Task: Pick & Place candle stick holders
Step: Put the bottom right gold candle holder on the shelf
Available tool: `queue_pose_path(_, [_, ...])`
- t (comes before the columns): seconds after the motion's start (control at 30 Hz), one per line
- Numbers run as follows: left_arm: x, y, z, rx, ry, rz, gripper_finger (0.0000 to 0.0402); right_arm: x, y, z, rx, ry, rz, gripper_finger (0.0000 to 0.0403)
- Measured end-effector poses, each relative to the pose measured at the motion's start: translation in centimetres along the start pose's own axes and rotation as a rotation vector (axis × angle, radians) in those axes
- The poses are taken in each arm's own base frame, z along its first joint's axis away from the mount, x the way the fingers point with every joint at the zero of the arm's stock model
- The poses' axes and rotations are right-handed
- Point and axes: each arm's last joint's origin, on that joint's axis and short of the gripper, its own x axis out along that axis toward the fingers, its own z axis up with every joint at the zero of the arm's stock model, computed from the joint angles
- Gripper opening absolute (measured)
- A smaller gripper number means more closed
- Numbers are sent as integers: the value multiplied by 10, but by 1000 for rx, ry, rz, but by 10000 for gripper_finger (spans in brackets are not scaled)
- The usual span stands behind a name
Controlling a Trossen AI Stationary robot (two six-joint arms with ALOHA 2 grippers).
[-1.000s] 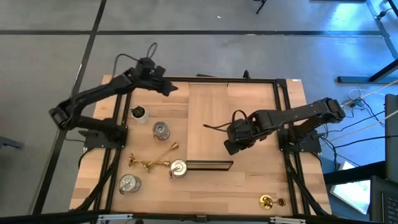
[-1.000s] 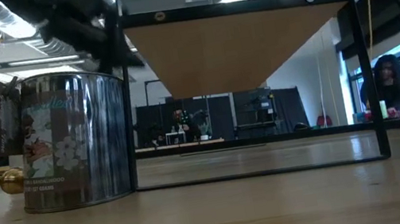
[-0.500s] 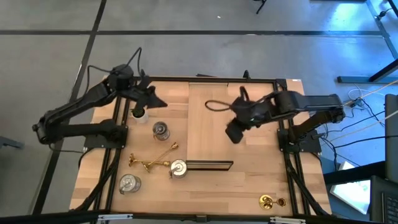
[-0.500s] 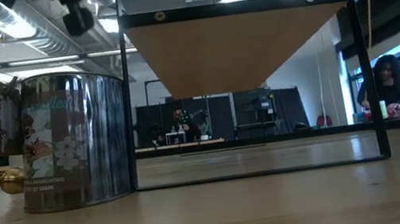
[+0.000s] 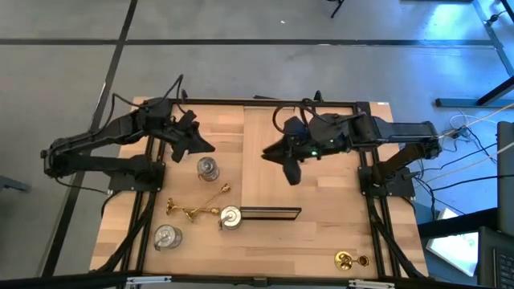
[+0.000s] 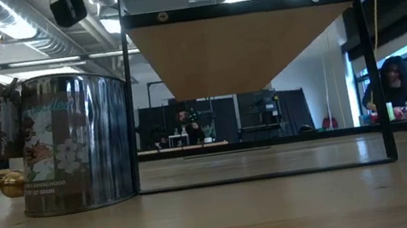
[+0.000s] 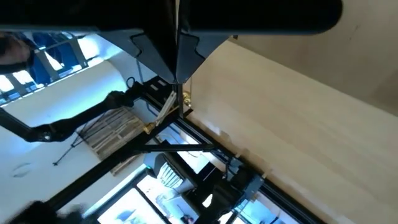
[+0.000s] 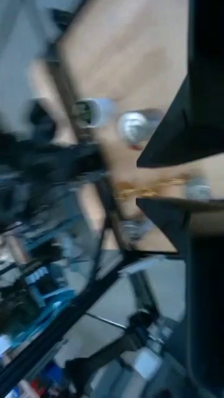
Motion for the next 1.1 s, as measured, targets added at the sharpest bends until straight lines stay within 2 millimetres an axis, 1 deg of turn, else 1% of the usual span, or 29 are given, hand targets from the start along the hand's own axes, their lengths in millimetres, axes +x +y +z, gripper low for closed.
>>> queue_pose_path(0.07, [2,0,0,2,-3,9,4,6,2,4,-37,-77,-28,139])
queue_pose_path(0.13, [4,0,-1,-3,2,24,4,11,2,6,-31,-126,-74,166])
queue_pose_path(0.2, [7,0,-2,0,6,21,4,13,0,10,62,-159,-73,186])
queue_pose_path(0.27, [10,-1,-3,-7,22,14,4,14,-2,11,166,-153,-28,199])
queue_pose_path(0.4, [16,-4,-7,-31,52,2,4,14,2,11,184,-87,109,206])
queue_pose_path(0.5, [19,-10,-11,-41,52,16,4,11,15,5,194,-40,191,206])
queue_pose_path(0.57, [23,-14,-15,-52,37,43,4,7,27,-3,201,-2,217,206])
queue_pose_path(0.67, [27,-23,-20,-64,-3,72,4,2,43,-21,221,106,208,206])
queue_pose_path(0.73, [32,-29,-24,-70,-29,83,4,-5,53,-38,250,184,148,206])
queue_pose_path(0.77, [34,-33,-27,-74,-40,90,4,-11,57,-46,270,219,99,206])
queue_pose_path(0.83, [41,-41,-31,-84,-76,93,4,-30,62,-65,300,278,-47,206])
queue_pose_path(0.9, [49,-48,-36,-95,-105,102,4,-57,61,-80,323,286,-222,206])
queue_pose_path(0.97, [61,-54,-41,-104,-139,95,4,-88,55,-90,352,253,-376,206])
queue_pose_path(1.03, [73,-59,-47,-114,-147,90,4,-120,49,-97,375,183,-468,207])
queue_pose_path(1.07, [80,-62,-49,-121,-158,74,4,-135,48,-100,392,148,-479,207])
queue_pose_path(1.1, [88,-65,-51,-131,-167,56,4,-145,51,-104,412,119,-438,207])
